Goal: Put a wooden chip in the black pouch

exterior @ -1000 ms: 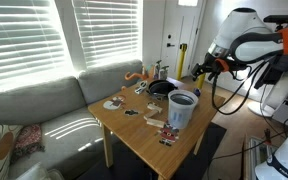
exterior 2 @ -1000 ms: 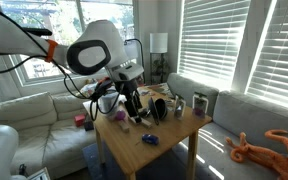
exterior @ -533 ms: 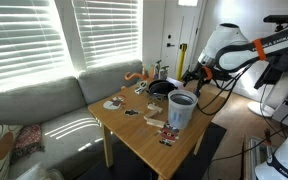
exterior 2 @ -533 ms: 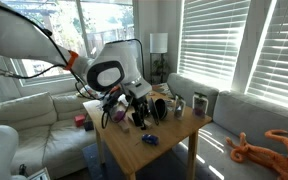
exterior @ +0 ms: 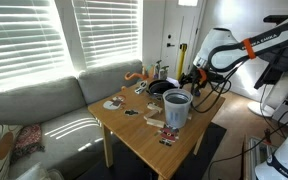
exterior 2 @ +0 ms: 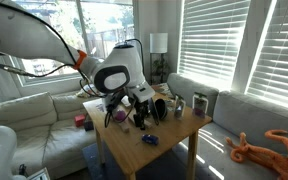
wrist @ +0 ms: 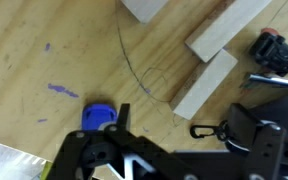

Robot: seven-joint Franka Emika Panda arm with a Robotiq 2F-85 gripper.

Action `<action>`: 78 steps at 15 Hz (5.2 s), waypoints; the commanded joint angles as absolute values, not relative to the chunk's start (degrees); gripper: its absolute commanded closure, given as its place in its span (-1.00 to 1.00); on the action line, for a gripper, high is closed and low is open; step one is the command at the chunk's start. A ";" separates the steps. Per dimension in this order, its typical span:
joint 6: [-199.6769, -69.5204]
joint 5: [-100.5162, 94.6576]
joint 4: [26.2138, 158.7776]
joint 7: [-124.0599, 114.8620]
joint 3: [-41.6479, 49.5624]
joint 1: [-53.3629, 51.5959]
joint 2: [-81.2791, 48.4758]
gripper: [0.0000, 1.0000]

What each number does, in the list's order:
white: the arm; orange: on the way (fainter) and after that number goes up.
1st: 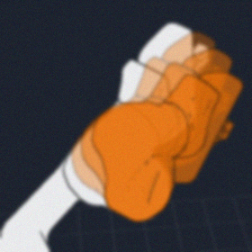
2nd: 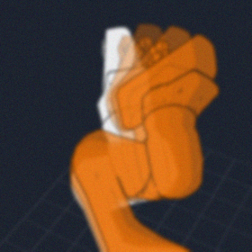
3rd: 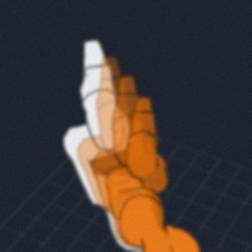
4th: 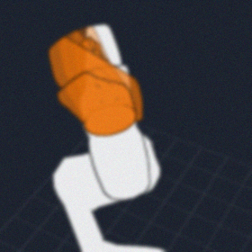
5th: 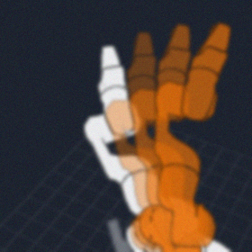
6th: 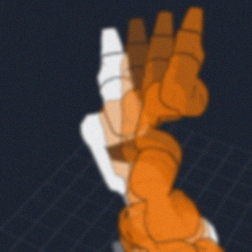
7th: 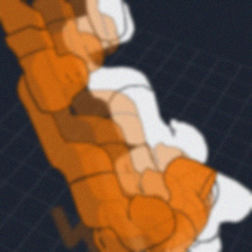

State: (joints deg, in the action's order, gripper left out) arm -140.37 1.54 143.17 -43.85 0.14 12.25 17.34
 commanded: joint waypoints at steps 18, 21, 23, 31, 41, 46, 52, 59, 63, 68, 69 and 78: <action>-134.54 14.68 133.13 -31.96 4.95 8.92 7.12 -1.00; -133.23 14.16 132.20 -32.74 5.06 9.06 5.75 -0.89; -132.30 14.06 131.88 -32.76 5.12 8.96 5.03 -0.40; -126.88 7.96 132.08 -35.86 4.67 9.31 7.52 0.65; -120.50 -15.91 132.86 -36.79 2.98 11.03 21.52 0.84; -126.60 -14.22 131.94 -35.37 2.38 11.56 22.21 0.36; -126.84 -9.13 121.24 -45.54 2.65 12.76 15.22 0.84; -127.21 -8.07 106.49 -64.74 3.72 12.40 0.62 0.84; -131.22 -9.77 106.65 -81.04 3.91 9.08 -2.61 0.84; -136.13 -14.33 109.82 -101.27 4.28 4.90 -2.84 0.84; -135.99 -15.60 109.92 -104.05 4.33 4.43 -2.96 0.84; -130.60 -18.08 115.47 -109.93 2.71 1.44 0.29 0.84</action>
State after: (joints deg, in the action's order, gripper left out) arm -132.05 -16.98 112.33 -107.97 3.17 2.59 -2.78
